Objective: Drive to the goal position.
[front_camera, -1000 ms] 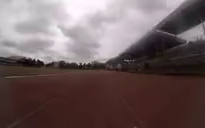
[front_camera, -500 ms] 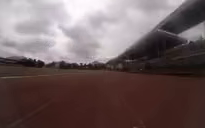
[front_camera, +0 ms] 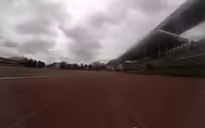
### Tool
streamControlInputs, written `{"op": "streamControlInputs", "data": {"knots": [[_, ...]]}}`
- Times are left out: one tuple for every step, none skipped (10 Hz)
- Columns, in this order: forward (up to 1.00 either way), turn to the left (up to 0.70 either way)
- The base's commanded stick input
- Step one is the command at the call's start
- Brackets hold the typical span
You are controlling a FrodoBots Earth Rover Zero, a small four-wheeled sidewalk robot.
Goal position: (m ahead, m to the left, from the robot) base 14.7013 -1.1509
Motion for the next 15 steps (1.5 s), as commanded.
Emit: {"op": "streamControlInputs", "data": {"knots": [[0.70, 0.00], [0.70, 0.00], [0.70, 0.00], [0.70, 0.00], [0.70, 0.00], [0.70, 0.00], [0.70, 0.00], [0.70, 0.00], [0.70, 0.00], [0.70, 0.00], [0.70, 0.00], [0.70, 0.00], [0.70, 0.00], [0.70, 0.00], [0.70, 0.00]]}}
